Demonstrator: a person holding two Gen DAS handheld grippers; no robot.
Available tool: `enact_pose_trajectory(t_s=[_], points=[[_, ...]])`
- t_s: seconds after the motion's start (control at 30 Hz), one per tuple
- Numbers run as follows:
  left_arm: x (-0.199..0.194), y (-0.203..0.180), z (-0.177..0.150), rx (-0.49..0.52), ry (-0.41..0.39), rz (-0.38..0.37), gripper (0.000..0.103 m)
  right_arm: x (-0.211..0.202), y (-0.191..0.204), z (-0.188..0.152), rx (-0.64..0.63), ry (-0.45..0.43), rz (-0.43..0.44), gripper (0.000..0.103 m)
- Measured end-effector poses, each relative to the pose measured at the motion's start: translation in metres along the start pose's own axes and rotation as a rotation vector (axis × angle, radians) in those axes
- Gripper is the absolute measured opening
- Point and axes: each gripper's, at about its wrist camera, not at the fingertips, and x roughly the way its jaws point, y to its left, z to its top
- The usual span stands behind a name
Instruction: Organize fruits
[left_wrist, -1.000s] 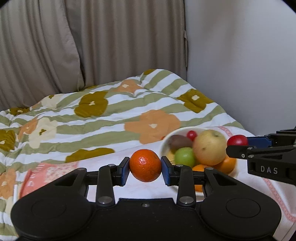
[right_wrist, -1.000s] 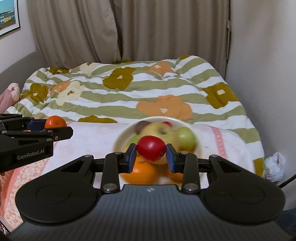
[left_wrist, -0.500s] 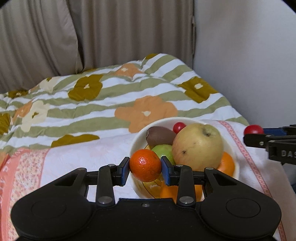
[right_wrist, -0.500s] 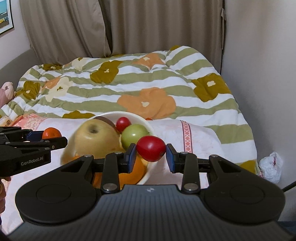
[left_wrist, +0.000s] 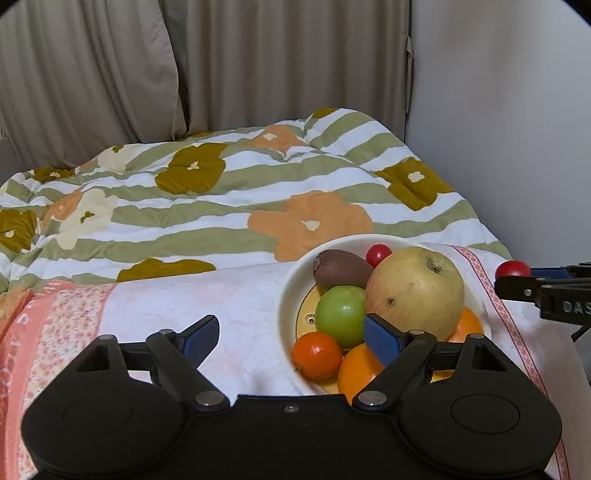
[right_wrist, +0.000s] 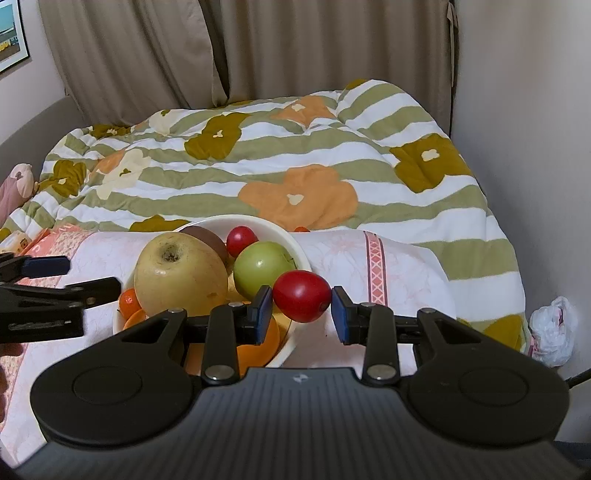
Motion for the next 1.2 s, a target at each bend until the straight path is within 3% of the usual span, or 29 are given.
enact_pose_trajectory(t_s=[0.53,0.6,0.63,0.73,0.93,1.2], points=[[-0.033,0.02,-0.019,-0.024,0.0,0.009,0.093,0.016,0.01,0.0,-0.035,-0.007,0.04,0.05],[-0.037,0.024,-0.02,-0.028,-0.007,0.018,0.093,0.019,0.012,-0.001,-0.046,-0.007,0.036,0.056],[-0.041,0.026,-0.02,-0.029,-0.012,0.022,0.093,0.021,0.012,0.0,-0.055,0.006,0.038,0.065],[-0.053,0.03,-0.022,-0.028,-0.036,0.026,0.093,0.016,0.017,-0.002,-0.073,0.001,0.013,0.068],[-0.085,0.033,-0.028,-0.02,-0.084,-0.001,0.093,-0.033,0.031,-0.013,-0.046,-0.06,-0.016,0.072],[-0.16,0.035,-0.038,0.016,-0.188,-0.046,0.093,-0.128,0.063,-0.024,-0.011,-0.153,-0.063,0.077]])
